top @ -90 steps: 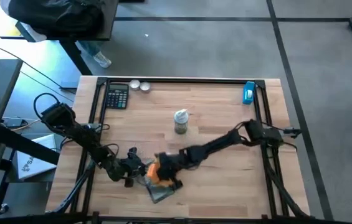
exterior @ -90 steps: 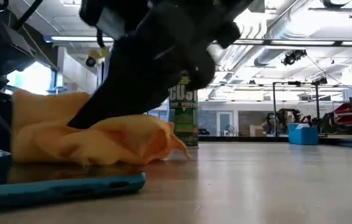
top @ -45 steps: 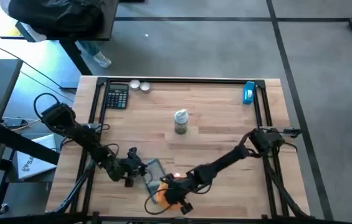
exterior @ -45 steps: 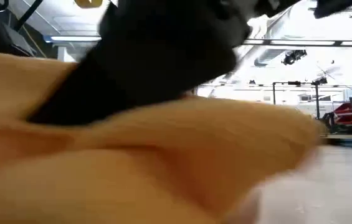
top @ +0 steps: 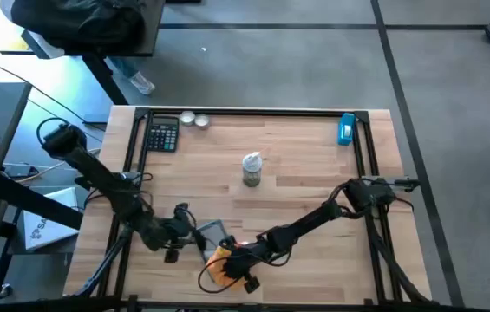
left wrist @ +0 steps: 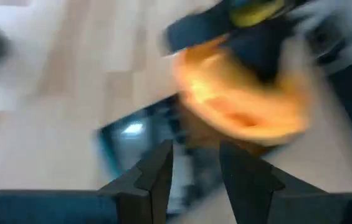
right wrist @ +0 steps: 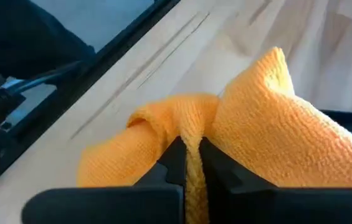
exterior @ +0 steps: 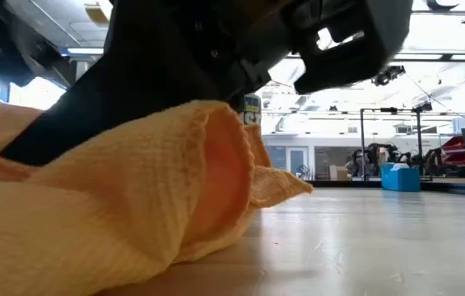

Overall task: Apply microfiber cloth
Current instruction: Wipe the front of the blue tablet using the orange microfiber cloth

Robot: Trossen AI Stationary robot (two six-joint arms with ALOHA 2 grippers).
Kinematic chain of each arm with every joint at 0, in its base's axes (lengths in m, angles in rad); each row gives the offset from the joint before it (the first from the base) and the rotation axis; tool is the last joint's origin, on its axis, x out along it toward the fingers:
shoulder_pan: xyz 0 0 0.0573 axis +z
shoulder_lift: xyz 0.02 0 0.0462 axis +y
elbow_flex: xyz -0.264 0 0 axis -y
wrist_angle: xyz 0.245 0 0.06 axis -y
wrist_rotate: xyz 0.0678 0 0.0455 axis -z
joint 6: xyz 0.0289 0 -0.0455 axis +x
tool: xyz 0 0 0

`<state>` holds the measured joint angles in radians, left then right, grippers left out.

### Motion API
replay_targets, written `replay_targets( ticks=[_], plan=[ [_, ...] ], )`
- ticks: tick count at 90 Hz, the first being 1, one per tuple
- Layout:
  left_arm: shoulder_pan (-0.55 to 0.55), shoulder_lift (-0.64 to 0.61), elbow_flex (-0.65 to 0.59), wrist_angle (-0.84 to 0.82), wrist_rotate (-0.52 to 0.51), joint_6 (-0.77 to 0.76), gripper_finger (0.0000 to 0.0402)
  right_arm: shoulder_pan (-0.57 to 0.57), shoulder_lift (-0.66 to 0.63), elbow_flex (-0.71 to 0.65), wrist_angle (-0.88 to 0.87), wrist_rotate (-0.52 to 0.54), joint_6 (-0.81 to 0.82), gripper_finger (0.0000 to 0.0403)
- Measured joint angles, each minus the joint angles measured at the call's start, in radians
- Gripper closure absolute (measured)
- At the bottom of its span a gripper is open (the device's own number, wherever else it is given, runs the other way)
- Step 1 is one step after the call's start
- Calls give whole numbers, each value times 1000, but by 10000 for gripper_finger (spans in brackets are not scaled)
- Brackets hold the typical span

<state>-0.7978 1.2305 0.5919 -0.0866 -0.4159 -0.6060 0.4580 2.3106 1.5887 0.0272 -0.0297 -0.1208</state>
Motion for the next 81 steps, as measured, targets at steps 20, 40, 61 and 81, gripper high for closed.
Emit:
replay_targets(
  ticks=[20, 40, 61, 81],
  plan=[
    [-157, 132, -10, 55, -9, -250, 287, 0, 1, 0, 7, 89, 10, 403],
    [-151, 448, -10, 384, -19, -261, 287, 0, 2, 0, -6, 106, 16, 403],
    [-68, 620, 18, 584, -9, -168, 287, 0, 23, 1, 45, 106, 47, 403],
    [-23, 634, 20, 665, 20, -38, 287, 0, 76, 3, 178, 90, 103, 403]
  ],
)
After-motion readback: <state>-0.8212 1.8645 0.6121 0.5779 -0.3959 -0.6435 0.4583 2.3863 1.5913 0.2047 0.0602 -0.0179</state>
